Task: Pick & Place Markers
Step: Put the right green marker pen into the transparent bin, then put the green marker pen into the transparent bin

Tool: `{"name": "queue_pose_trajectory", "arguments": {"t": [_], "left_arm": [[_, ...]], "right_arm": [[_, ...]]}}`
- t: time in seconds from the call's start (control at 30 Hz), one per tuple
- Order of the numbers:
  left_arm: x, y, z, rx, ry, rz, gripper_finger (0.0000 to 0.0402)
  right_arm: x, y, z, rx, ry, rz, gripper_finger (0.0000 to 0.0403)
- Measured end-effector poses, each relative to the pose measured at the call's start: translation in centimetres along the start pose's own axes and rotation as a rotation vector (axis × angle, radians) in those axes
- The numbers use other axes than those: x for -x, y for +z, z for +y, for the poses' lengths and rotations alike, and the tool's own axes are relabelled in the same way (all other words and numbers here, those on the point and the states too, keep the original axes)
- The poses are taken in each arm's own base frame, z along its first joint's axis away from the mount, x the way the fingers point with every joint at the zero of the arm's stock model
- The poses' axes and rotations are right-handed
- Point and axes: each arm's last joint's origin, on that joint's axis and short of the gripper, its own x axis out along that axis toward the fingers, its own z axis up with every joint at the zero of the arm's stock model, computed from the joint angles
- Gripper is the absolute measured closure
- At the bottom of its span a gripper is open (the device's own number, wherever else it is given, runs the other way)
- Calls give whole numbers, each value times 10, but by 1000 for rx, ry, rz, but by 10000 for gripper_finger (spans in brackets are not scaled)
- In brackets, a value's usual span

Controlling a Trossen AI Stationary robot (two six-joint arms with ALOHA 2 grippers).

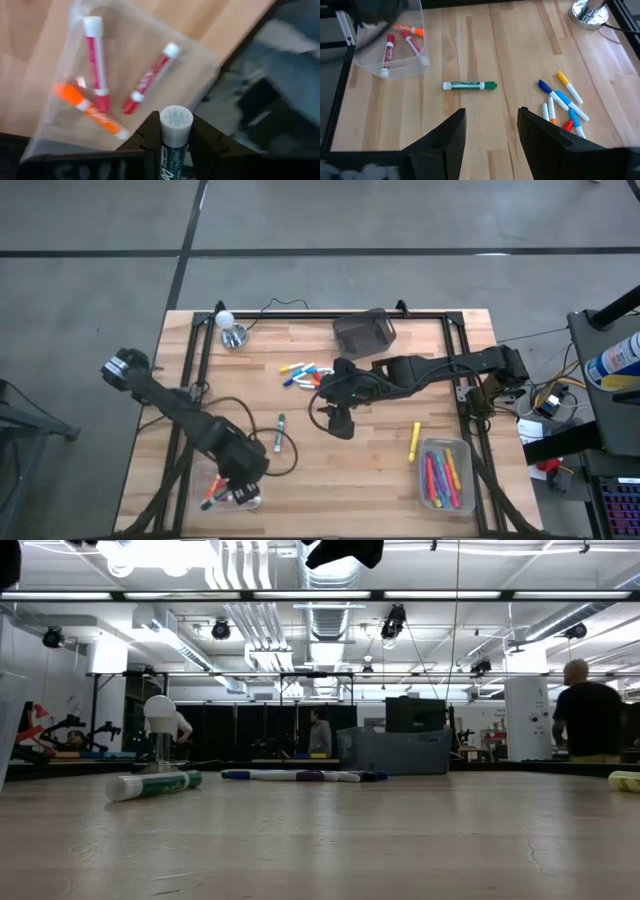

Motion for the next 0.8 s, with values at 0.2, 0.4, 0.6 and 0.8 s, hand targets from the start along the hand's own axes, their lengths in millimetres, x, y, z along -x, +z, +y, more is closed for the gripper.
{"name": "queue_pose_trajectory", "arguments": {"t": [0.2,0.4,0.6,0.8], "left_arm": [[-26,9,2,-51,140,52,332],[-29,10,2,-103,184,-7,297],[-19,8,7,-105,223,-92,265],[-3,14,16,-33,254,-231,258]], "right_arm": [[0,1,0,-49,5,-13,235],[0,2,0,-62,5,-16,238],[0,2,0,-61,5,-16,243],[0,2,-1,-74,2,-16,242]]}}
